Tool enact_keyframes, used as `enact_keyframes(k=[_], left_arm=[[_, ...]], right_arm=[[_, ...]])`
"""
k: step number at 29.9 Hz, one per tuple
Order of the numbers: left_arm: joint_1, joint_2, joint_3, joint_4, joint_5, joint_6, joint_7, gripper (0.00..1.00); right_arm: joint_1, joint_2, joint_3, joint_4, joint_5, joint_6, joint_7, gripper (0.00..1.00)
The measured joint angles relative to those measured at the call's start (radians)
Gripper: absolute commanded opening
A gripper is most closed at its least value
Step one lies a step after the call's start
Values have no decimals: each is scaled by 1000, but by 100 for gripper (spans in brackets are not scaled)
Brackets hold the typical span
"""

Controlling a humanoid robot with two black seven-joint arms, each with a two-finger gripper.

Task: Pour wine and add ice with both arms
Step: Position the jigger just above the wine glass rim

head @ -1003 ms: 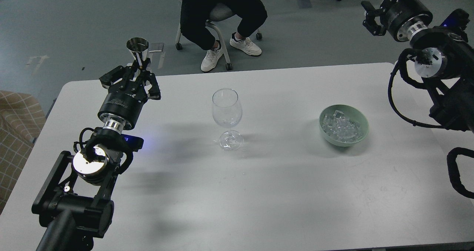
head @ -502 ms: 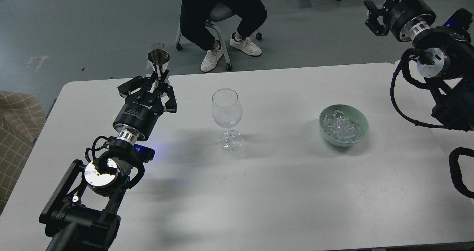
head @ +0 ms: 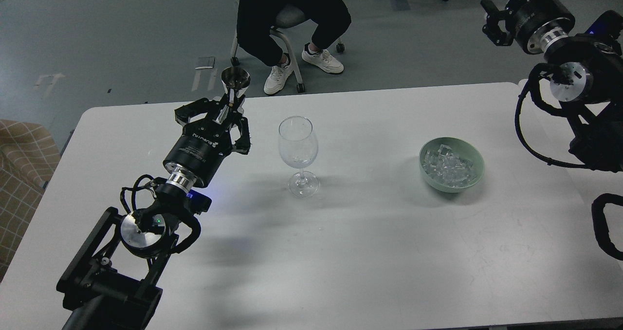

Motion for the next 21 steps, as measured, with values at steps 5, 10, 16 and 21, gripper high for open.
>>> enact_keyframes(k=[5, 10, 16, 21], left_arm=[[0, 1, 12, -4, 37, 2, 0, 0], [0, 0, 15, -19, 83, 3, 0, 0], [-1, -2, 16, -31, 128, 6, 3, 0], [-1, 9, 21, -53, 152, 7, 7, 0]], right_arm=[[1, 0, 1, 0, 0, 2, 0, 100], [10, -2, 2, -3, 0, 6, -1, 100], [10, -3, 0, -4, 0, 6, -5, 100], [8, -3, 0, -3, 0, 6, -5, 100]])
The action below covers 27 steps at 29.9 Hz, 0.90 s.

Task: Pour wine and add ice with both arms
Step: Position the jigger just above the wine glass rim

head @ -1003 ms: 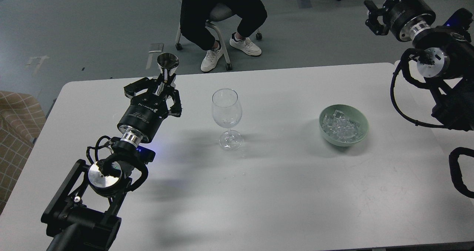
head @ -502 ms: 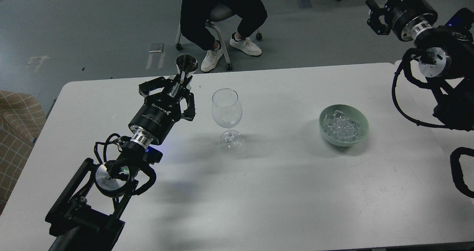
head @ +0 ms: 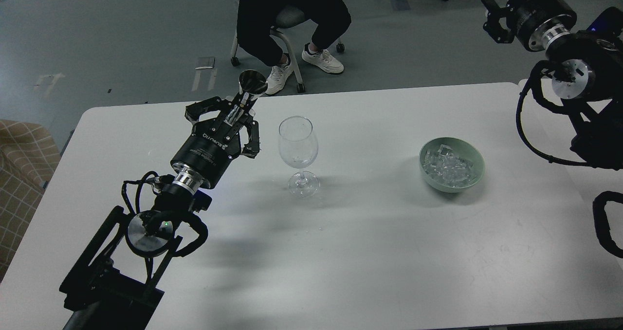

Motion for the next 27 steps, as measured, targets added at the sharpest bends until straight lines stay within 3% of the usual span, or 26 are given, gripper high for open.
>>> enact_keyframes(k=[8, 15, 27], left_arm=[[0, 5, 47, -7, 84, 5, 3, 0], [-12, -2, 49, -21, 144, 86, 1, 0], [-12, 10, 49, -10, 154, 82, 1, 0]], right_arm=[[0, 0, 0, 0, -1, 0, 0, 100], [2, 0, 0, 1, 0, 0, 0, 100], [2, 0, 2, 2, 0, 0, 0, 100]])
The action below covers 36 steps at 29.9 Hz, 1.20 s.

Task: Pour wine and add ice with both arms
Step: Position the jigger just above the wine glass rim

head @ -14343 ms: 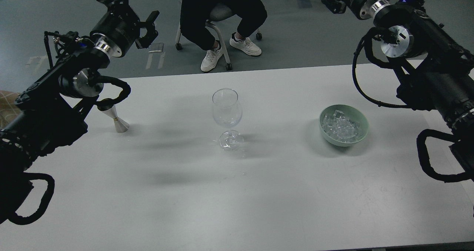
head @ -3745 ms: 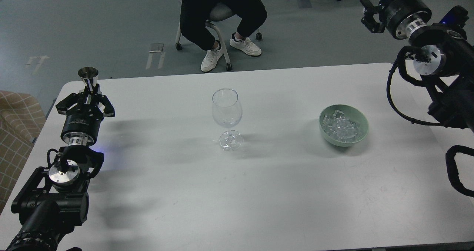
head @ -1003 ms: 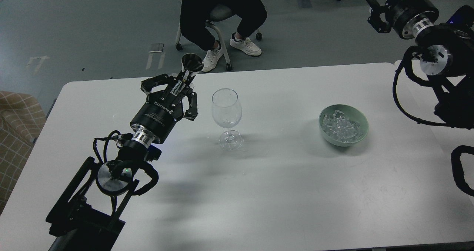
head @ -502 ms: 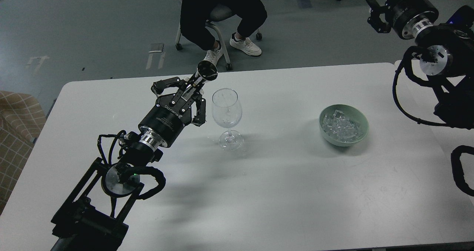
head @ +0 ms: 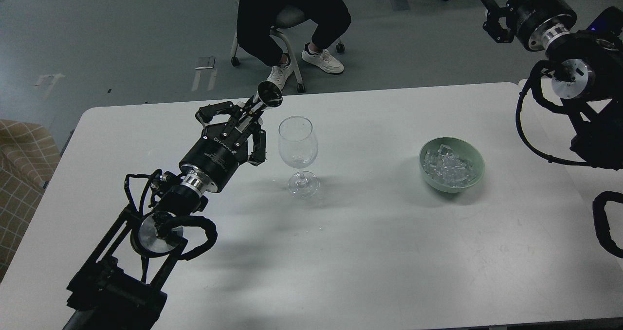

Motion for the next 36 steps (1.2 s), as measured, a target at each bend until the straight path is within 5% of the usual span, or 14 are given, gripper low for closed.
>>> enact_keyframes(k=[36], left_arm=[[-23, 33, -2, -10, 193, -26, -1, 0]], right_arm=[[-3, 0, 0, 0, 0, 1, 5, 100]])
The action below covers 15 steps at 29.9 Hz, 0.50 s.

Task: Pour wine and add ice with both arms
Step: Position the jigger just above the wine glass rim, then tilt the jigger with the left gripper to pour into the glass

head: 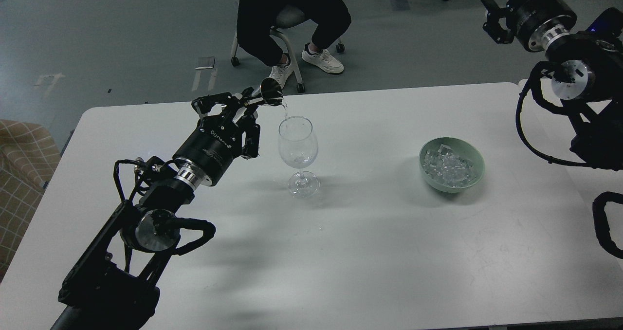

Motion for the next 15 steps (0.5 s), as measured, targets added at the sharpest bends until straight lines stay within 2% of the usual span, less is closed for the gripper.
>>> enact_keyframes(k=[15], left_arm=[[-22, 3, 2, -1, 86, -3, 0, 0]], right_arm=[[-2, 0, 1, 0, 0, 2, 2, 100]])
